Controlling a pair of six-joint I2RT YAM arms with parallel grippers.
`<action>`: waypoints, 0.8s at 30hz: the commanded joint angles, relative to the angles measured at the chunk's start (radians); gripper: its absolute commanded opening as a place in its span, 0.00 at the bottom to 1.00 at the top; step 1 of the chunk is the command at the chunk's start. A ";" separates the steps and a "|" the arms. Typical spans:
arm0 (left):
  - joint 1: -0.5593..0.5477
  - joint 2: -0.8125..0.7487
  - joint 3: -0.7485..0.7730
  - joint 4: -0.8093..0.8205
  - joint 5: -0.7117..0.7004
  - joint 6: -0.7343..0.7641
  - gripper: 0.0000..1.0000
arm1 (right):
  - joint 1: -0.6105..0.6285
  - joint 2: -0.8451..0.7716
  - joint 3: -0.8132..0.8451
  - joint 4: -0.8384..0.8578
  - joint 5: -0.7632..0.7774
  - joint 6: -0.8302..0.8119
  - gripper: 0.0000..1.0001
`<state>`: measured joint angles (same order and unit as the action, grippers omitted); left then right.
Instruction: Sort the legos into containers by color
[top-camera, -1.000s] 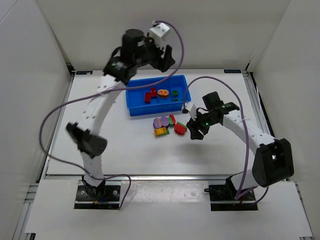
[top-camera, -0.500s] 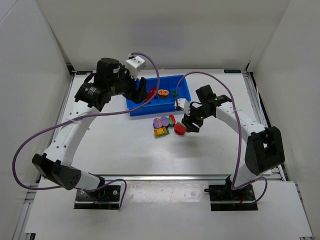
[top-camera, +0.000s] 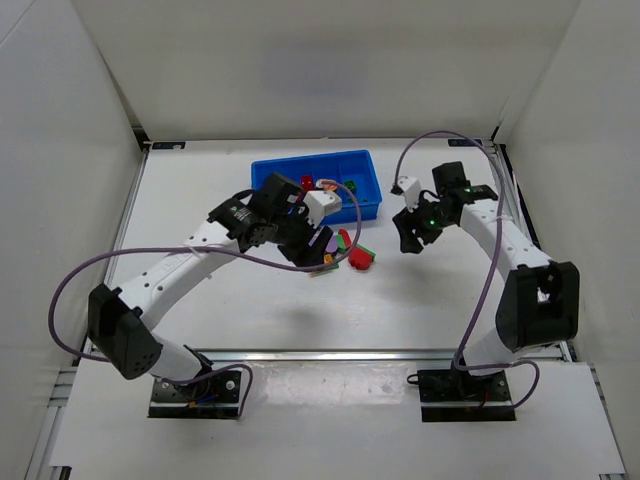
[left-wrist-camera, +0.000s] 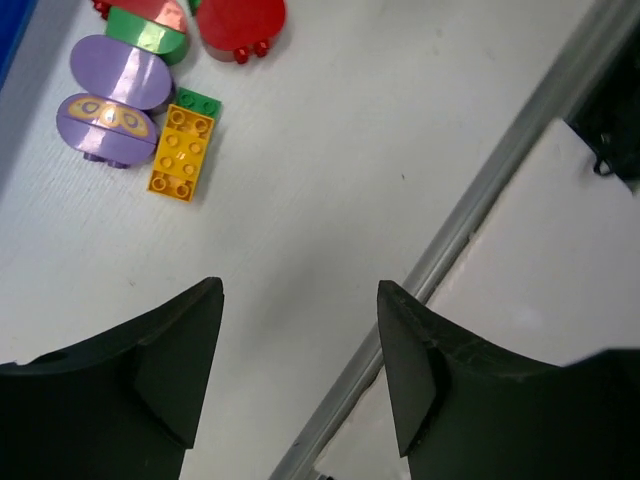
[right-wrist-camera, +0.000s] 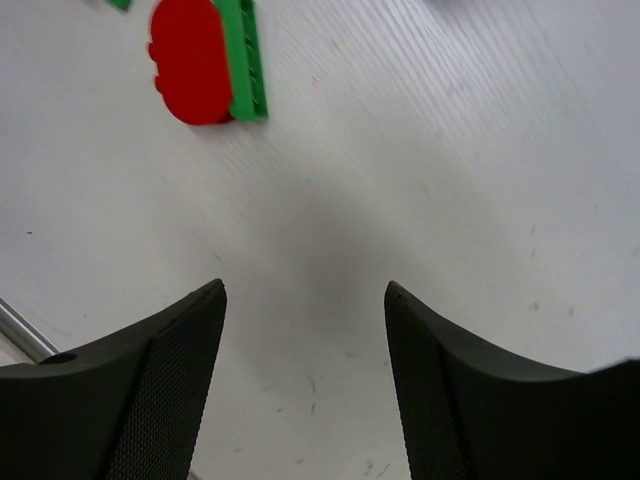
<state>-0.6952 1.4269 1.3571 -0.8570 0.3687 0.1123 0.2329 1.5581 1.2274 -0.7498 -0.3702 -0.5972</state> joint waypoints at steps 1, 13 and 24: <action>-0.036 0.033 0.022 0.093 -0.161 -0.179 0.74 | -0.035 -0.111 -0.042 0.000 0.016 0.132 0.69; -0.178 0.410 0.211 0.134 -0.364 -0.476 0.80 | -0.174 -0.224 -0.106 -0.048 0.014 0.137 0.70; -0.198 0.601 0.319 0.196 -0.419 -0.398 0.88 | -0.231 -0.280 -0.149 -0.049 -0.010 0.145 0.71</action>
<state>-0.8886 2.0197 1.6165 -0.6983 -0.0269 -0.3191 0.0120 1.3090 1.0931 -0.7910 -0.3576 -0.4694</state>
